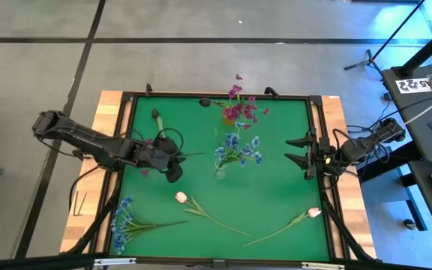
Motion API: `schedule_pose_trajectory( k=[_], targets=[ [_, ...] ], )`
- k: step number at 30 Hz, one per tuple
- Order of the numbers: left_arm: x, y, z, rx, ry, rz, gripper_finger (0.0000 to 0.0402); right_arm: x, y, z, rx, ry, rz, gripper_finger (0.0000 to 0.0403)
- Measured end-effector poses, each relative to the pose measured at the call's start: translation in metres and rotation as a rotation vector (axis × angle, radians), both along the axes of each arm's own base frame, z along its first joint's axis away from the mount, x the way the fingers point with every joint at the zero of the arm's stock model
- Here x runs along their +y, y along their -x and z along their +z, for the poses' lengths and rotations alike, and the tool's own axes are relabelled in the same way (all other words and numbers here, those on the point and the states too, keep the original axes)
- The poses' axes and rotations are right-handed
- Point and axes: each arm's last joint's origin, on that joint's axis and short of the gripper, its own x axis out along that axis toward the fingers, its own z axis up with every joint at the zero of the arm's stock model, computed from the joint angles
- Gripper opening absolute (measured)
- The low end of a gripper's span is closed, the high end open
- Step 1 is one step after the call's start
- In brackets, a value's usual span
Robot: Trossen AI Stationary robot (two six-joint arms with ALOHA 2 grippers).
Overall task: Sort flowers into vase by color
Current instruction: Put the purple flowers into the yellow vase
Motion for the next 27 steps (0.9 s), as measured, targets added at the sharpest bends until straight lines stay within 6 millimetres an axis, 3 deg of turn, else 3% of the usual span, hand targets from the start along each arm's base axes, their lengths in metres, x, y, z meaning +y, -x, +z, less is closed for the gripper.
schedule_pose_trajectory(
  k=[10, 18, 27],
  targets=[
    [0.004, 0.009, -0.020, 0.017, 0.013, 0.107, 0.0124, 0.000, 0.000, 0.000, 0.004, 0.003, 0.000, 0.0227],
    [0.006, 0.010, -0.023, 0.019, 0.007, 0.129, 0.0124, 0.000, 0.000, 0.000, 0.004, 0.003, -0.002, 0.0227],
    [0.026, 0.008, -0.025, 0.048, 0.061, 0.182, 0.0124, 0.000, 0.000, 0.000, 0.004, 0.003, -0.011, 0.0227]
  ],
)
